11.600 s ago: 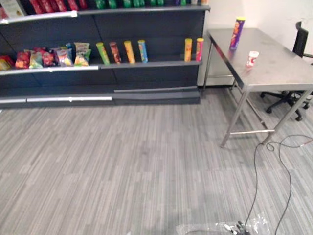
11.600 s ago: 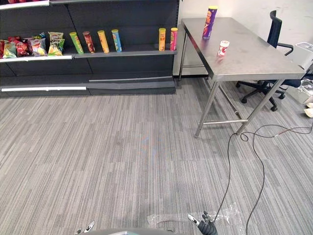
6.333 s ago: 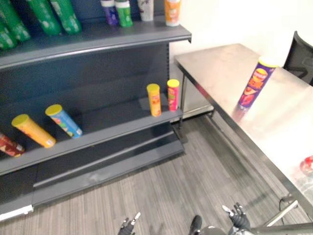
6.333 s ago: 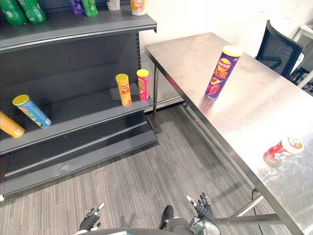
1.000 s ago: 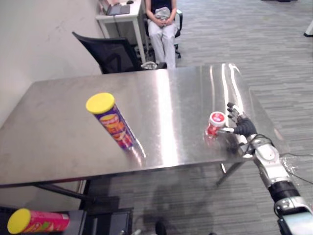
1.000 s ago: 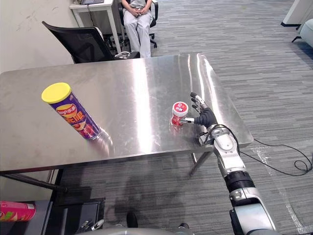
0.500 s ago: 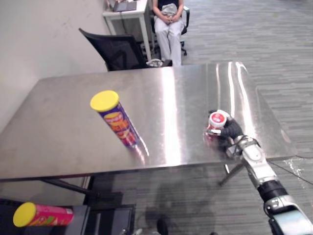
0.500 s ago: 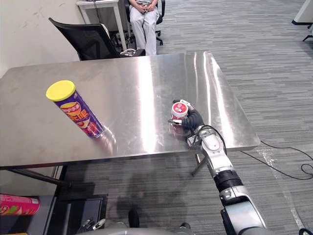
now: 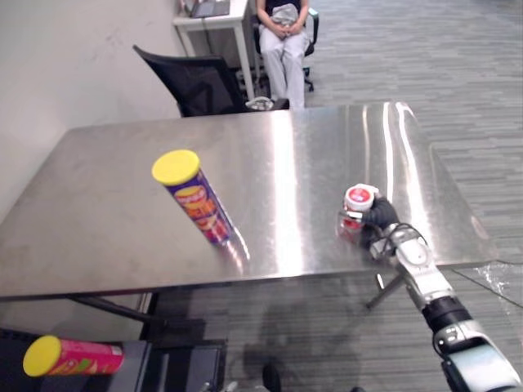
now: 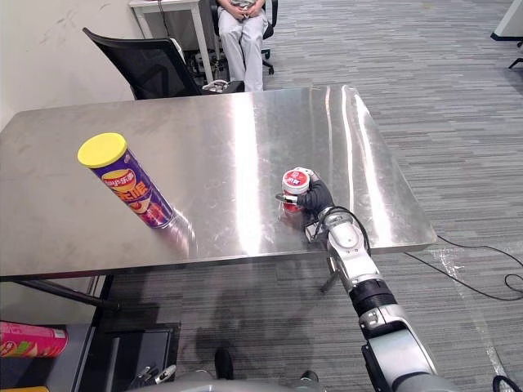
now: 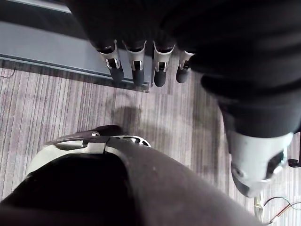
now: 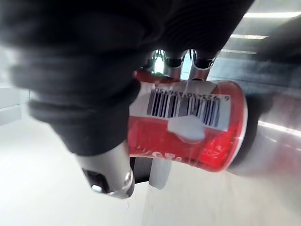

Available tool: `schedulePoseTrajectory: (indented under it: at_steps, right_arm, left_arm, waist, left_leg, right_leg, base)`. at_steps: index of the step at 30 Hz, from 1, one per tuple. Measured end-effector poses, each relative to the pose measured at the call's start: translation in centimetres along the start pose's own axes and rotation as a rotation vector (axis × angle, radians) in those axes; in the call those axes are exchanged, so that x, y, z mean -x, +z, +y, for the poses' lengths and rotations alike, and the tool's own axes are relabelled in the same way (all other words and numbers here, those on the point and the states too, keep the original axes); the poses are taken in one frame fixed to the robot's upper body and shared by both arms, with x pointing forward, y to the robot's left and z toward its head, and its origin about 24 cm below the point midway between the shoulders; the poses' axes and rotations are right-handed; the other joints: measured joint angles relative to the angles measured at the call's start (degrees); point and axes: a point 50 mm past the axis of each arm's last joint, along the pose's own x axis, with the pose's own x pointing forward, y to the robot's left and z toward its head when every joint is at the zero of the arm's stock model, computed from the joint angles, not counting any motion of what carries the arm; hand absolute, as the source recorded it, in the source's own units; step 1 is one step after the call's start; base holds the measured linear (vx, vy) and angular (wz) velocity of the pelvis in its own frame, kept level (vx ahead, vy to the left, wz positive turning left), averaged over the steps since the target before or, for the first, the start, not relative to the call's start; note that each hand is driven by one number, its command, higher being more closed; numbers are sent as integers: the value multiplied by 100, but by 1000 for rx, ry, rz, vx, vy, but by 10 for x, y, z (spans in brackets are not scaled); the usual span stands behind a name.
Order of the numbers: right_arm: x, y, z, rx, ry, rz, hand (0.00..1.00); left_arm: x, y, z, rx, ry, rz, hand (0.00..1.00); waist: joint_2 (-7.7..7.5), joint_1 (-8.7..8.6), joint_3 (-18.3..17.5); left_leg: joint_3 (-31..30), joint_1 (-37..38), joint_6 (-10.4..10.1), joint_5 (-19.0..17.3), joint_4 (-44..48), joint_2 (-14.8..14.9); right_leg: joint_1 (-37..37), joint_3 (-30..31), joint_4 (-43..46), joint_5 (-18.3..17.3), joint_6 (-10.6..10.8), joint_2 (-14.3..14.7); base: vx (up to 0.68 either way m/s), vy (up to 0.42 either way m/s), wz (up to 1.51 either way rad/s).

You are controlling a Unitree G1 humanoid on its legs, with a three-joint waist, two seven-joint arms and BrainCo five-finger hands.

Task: Put the gum and the chips on the shelf.

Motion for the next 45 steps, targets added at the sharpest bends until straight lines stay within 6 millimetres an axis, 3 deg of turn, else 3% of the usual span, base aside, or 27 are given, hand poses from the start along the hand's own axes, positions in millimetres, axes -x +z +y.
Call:
schedulePoseTrajectory:
  at_steps: [6, 11, 14, 19, 29, 37, 41, 45]
  right_arm:
    - [0, 13, -1, 17, -33, -62, 100]
    - [15, 41, -12, 3, -87, -205, 100]
    - [25, 48, -15, 0, -105, -243, 100]
    - [43, 46, -21, 19, -114, -241, 100]
    - [82, 28, -53, 14, -266, -163, 100]
    - [102, 12, -54, -18, -301, -101, 100]
    - [103, 14, -53, -19, -296, -123, 100]
    - [92, 33, -50, -46, -248, -222, 100]
  left_arm:
    - [-1, 2, 0, 0, 13, -6, 0]
    - [-1, 2, 2, 12, 30, -10, 0]
    - [1, 0, 4, 20, 42, -10, 0]
    - [2, -3, 7, 34, 60, -3, 0]
    - [3, -4, 9, 51, 77, 1, 0]
    - [4, -8, 9, 72, 81, 22, 0]
    - [3, -9, 8, 155, 71, 25, 0]
    - [1, -4, 4, 237, 53, 5, 0]
  waist:
    - [-4, -5, 80]
    - [-21, -15, 83]
    - [-52, -48, 77]
    - [-96, -137, 54]
    - [-117, -262, -173]
    - [-87, -327, -197]
    - [-69, -307, -161]
    - [-22, -278, 53]
  left_leg:
    - [23, 4, -2, -2, 16, 1]
    - [42, 19, -5, -4, 30, 2]
    - [76, 49, -12, -10, 15, 10]
    - [156, 92, -25, -22, 0, 24]
    - [158, 118, -23, -21, 23, 21]
    - [38, 228, 5, -1, 37, 12]
    - [-85, 166, 12, 64, 43, 12]
    - [-332, -173, 36, 89, 452, 132]
  right_leg:
    - [-7, 34, 0, 1, 1, 0]
    - [-7, 71, 1, 3, 2, 0]
    - [-5, 115, 15, 3, 2, -1]
    - [-22, 209, 36, 8, 11, -2]
    - [-14, 229, 67, 9, 12, -12]
    - [29, 175, 356, -104, -23, -87]
    - [-111, 95, 729, -278, -56, -178]
    - [-130, -102, 832, -313, -106, -169]
  base:
    - [0, 0, 0]
    - [0, 0, -2]
    - [-10, 3, -9]
    - [-21, 8, -8]
    - [-1, 1, 0]
    - [-12, 5, 4]
    - [-45, 0, 19]
    - [-64, -46, 28]
